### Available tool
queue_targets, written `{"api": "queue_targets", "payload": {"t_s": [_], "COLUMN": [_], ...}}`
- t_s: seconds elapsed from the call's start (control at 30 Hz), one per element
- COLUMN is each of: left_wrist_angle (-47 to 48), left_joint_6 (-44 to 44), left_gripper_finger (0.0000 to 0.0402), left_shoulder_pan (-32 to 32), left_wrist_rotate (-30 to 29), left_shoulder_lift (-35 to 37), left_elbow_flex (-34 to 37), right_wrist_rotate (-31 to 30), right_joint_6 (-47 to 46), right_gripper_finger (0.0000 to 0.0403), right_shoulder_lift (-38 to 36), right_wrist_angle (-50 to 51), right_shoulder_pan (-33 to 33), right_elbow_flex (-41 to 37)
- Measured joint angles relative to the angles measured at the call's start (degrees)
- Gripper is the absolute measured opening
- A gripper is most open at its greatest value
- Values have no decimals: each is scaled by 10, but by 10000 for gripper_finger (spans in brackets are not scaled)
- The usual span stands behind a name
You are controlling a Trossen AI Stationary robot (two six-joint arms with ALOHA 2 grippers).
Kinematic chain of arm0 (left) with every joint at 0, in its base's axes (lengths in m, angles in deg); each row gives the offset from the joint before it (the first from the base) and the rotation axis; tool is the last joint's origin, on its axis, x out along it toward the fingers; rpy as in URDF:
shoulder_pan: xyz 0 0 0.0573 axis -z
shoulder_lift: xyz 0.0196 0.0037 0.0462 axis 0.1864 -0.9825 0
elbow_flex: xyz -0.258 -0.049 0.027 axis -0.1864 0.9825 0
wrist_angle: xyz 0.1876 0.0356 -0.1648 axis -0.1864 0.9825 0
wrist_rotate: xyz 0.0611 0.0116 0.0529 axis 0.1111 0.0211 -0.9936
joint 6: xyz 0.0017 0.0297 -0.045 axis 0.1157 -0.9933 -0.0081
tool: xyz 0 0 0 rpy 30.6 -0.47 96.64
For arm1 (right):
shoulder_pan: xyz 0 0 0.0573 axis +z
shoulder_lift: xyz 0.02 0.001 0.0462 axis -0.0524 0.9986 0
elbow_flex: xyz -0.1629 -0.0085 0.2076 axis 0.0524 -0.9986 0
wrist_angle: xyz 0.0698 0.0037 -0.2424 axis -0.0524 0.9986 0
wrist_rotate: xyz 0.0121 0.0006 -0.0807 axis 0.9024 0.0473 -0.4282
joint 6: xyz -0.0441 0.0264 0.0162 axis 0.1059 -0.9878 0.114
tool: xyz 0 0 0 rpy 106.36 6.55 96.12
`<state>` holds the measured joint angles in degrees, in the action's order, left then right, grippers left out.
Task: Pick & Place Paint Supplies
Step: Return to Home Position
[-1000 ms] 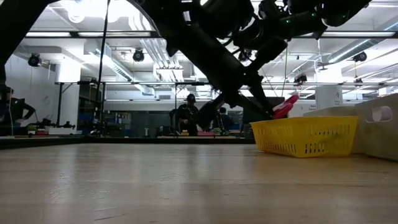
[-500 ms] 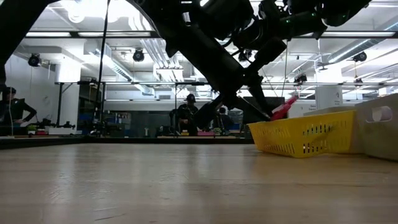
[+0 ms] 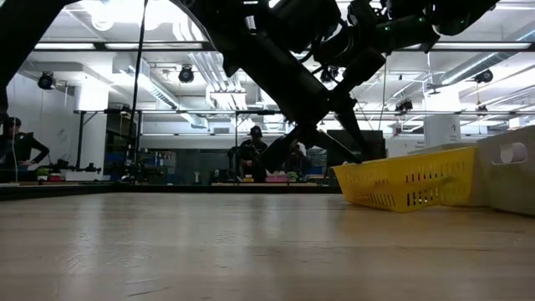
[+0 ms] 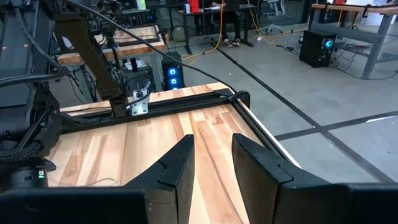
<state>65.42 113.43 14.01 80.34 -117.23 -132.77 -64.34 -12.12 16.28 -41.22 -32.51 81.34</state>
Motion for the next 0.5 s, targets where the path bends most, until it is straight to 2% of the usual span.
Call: {"api": "queue_targets", "payload": {"t_s": [0.2,0.5], "left_wrist_angle": [-14,-52], "left_joint_6": [-6,-92], "left_gripper_finger": [63,63], "left_shoulder_pan": [-1,-12], "left_wrist_rotate": [0,0], "left_shoulder_lift": [4,31], "left_elbow_flex": [0,0], "right_wrist_rotate": [0,0], "right_joint_6": [0,0], "right_gripper_finger": [107,107], "right_shoulder_lift": [0,0], "right_wrist_angle": [0,0], "right_shoulder_pan": [0,0], "right_elbow_flex": [0,0]}}
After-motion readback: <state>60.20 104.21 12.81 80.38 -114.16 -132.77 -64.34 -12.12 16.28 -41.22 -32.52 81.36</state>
